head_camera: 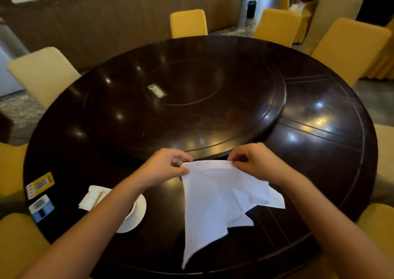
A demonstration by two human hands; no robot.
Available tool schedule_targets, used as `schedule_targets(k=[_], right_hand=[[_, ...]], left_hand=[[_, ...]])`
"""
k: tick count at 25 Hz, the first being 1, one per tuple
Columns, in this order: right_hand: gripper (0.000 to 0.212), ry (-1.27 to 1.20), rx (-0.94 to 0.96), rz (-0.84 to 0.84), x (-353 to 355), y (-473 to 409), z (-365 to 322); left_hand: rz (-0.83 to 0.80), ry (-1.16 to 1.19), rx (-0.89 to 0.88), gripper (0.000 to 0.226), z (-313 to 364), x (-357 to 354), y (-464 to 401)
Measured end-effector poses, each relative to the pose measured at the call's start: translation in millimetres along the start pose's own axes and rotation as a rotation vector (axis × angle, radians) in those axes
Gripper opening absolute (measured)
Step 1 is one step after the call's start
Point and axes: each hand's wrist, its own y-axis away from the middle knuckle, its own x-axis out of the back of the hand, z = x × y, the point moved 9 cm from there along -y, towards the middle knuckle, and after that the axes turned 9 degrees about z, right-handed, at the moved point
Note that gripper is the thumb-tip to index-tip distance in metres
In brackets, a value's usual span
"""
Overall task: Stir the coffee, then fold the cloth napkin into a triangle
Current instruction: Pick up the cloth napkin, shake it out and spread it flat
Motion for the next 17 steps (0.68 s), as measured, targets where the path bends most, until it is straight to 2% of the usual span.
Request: schedule_targets(k=[2,4,7,10,12,15,17], right_hand=[[0.013,-0.016,0.069,-0.063,11.2,-11.2,-16.9],[0.013,-0.015,0.108,-0.099,15.5,-19.6,-29.2],[0.011,0.013,0.144,-0.077,21.7,-30.4,-40.0],[0.013,-0.068,0.112,-0.048,33.3,-35.5,-36.3],[0.013,-0.092,0.072,-0.043,42.6,-36.7,-24.2],[0.011,0.051,0.035,-0.136,48.2,-38.7,-1.3],[0.010,0.186,0.051,-0.159,51.6,-47.7,5.1]], left_hand=[[-0.039,-0.132,0.021,0.019,-11.2,12.6,8.1],[-0.008,-0.223,-0.001,0.014,-18.4,21.8,16.3],[0.051,-0.162,0.054,0.016,-37.7,26.1,23.1],[0.021,-0.228,0.093,0.013,-59.5,19.5,27.2],[0.003,-0.174,0.136,0.010,-70.5,25.5,30.0],[-0.071,-0.006,0.157,0.010,-65.7,49.2,24.5],[-0.100,-0.048,0.111,0.010,-49.8,69.8,6.7]])
